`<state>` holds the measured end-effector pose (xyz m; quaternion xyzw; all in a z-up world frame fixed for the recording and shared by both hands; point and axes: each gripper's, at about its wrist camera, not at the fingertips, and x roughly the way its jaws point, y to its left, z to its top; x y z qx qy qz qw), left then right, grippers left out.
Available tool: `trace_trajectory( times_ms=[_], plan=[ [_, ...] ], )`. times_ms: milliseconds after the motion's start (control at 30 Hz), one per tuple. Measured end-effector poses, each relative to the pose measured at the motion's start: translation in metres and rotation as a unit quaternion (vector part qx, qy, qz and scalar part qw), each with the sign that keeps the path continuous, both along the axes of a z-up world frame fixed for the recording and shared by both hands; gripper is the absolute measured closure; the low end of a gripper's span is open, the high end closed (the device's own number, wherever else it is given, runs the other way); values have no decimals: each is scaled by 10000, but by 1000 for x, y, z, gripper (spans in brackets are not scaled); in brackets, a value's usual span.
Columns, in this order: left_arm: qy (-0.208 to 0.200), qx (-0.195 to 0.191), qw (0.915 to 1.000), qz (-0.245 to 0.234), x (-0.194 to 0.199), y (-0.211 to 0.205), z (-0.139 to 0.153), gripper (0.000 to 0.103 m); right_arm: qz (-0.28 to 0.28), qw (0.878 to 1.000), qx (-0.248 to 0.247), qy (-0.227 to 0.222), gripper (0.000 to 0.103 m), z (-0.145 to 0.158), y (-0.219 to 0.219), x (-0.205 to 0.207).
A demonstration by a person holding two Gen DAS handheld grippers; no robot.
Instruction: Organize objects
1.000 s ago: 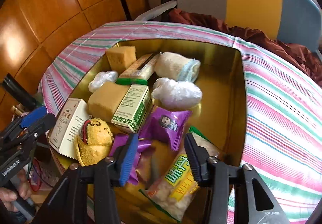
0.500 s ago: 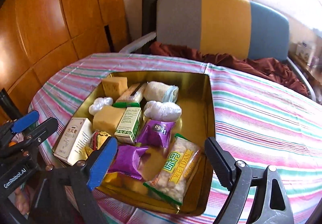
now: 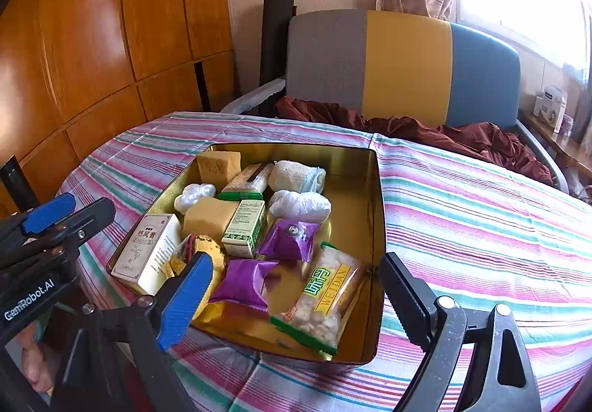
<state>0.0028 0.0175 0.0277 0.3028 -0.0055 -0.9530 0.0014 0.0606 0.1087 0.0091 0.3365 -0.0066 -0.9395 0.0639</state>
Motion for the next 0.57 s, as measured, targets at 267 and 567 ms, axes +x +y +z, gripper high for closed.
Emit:
trace_trajectory(
  times_ms=[267,567],
  plan=[
    [-91,-86,9999,-9,-2,0,-6,38,12,10000,58,-2,11,-2,-5,1],
    [-90,-111,9999,-51,-2,1,-8,42,24,10000,82,-33,11,-5,-7,0]
  ],
)
